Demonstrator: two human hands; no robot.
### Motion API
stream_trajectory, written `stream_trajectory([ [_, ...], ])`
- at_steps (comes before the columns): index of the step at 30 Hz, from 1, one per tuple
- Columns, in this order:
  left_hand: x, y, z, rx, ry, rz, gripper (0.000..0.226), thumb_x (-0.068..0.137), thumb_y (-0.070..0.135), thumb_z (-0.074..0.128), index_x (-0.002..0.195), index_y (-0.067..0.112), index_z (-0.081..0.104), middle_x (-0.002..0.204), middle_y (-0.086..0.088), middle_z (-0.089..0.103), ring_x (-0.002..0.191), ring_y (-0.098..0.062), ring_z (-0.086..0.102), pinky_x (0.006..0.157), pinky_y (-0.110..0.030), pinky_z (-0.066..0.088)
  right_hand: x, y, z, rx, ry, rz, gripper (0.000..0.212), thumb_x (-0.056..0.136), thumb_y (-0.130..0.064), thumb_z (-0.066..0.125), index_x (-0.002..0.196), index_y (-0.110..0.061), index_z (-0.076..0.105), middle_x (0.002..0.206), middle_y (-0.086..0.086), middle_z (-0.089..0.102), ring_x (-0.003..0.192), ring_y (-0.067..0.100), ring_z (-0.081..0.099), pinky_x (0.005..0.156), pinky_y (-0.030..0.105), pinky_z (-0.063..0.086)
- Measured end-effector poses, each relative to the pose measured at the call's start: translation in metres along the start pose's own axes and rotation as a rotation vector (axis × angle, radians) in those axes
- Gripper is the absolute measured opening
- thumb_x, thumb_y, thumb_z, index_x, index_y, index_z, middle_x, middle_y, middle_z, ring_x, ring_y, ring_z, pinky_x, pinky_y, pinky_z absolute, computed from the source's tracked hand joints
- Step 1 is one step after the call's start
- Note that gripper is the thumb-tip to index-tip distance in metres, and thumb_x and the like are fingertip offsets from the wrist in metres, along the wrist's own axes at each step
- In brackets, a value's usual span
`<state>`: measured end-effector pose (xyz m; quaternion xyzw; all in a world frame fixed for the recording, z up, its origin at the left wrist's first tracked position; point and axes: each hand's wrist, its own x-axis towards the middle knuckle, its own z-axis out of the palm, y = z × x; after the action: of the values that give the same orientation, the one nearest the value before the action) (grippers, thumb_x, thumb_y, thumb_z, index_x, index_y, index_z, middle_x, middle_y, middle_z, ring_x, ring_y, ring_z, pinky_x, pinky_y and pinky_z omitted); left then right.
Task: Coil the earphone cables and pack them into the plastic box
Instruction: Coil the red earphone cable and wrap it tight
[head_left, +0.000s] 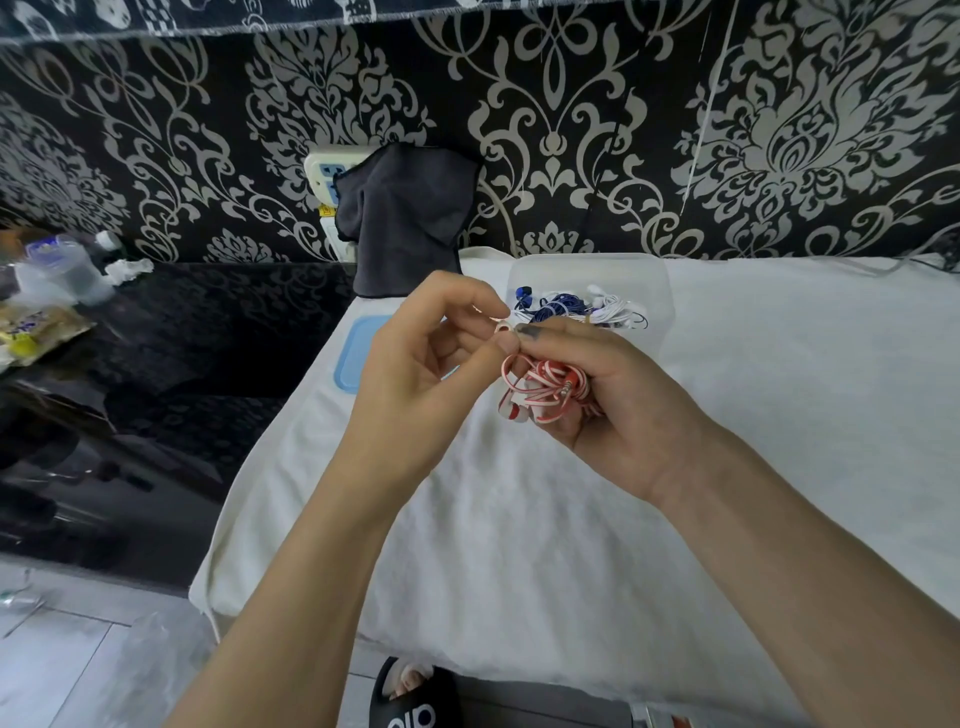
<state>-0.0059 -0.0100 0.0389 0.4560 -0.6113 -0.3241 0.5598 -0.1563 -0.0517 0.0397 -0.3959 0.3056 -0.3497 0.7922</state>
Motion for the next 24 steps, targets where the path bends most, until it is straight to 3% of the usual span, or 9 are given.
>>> stream_trajectory([
  [3,-0.0002,0.0003,-0.0001,0.071,-0.011,0.034,0.022,0.095,-0.005,0.062,0.092,0.017,0.059,0.088,0.002,0.059,0.078,-0.014,0.063,0.073,-0.032,0.050,0.0005,0.0003,-0.0002,0.008,-0.006,-0.002,0.010,0.084,-0.017,0.066,0.079,-0.013,0.073,0.070,-0.001,0.069,0.060,0.011,0.058,0.068,0.028,0.044],
  [5,-0.0006,0.0007,-0.0010,0.101,-0.016,0.055,0.025,0.095,-0.007,0.062,0.091,0.017,0.061,0.091,-0.005,0.058,0.080,-0.016,0.064,0.075,-0.030,0.050,-0.0007,-0.0005,0.0002,0.015,-0.014,0.001,0.013,0.076,-0.021,0.067,0.083,-0.010,0.070,0.070,-0.001,0.070,0.059,0.010,0.059,0.064,0.026,0.047],
  [8,-0.0015,0.0011,-0.0021,0.092,0.003,0.045,0.020,0.094,-0.005,0.065,0.092,0.015,0.064,0.092,-0.011,0.061,0.080,-0.017,0.066,0.076,-0.028,0.051,-0.0026,-0.0020,0.0015,0.001,-0.016,-0.005,0.009,0.073,-0.022,0.068,0.073,-0.015,0.074,0.067,-0.002,0.068,0.056,0.009,0.059,0.053,0.018,0.048],
  [13,-0.0035,0.0013,-0.0034,0.016,0.050,0.003,0.012,0.091,-0.002,0.070,0.092,0.009,0.067,0.087,-0.005,0.068,0.078,-0.019,0.070,0.076,-0.033,0.056,-0.0039,-0.0029,0.0040,-0.014,-0.019,-0.016,0.011,0.073,-0.022,0.068,0.069,-0.016,0.076,0.068,0.000,0.069,0.059,0.014,0.059,0.048,0.016,0.047],
  [19,-0.0037,0.0018,-0.0029,-0.067,0.085,-0.028,0.010,0.088,-0.004,0.072,0.088,0.003,0.065,0.080,0.009,0.072,0.078,-0.017,0.072,0.077,-0.030,0.057,-0.0054,-0.0028,0.0062,0.050,-0.037,-0.017,0.030,0.093,-0.010,0.058,0.069,-0.015,0.074,0.065,-0.001,0.067,0.056,0.010,0.060,0.051,0.018,0.049],
  [24,-0.0049,0.0033,-0.0039,-0.147,0.070,-0.081,0.009,0.089,-0.006,0.068,0.089,0.000,0.062,0.076,0.006,0.074,0.075,-0.013,0.073,0.073,-0.023,0.056,-0.0074,-0.0030,0.0090,0.095,-0.044,0.015,0.017,0.095,-0.010,0.058,0.084,-0.008,0.071,0.066,-0.001,0.068,0.056,0.008,0.060,0.050,0.018,0.049],
])
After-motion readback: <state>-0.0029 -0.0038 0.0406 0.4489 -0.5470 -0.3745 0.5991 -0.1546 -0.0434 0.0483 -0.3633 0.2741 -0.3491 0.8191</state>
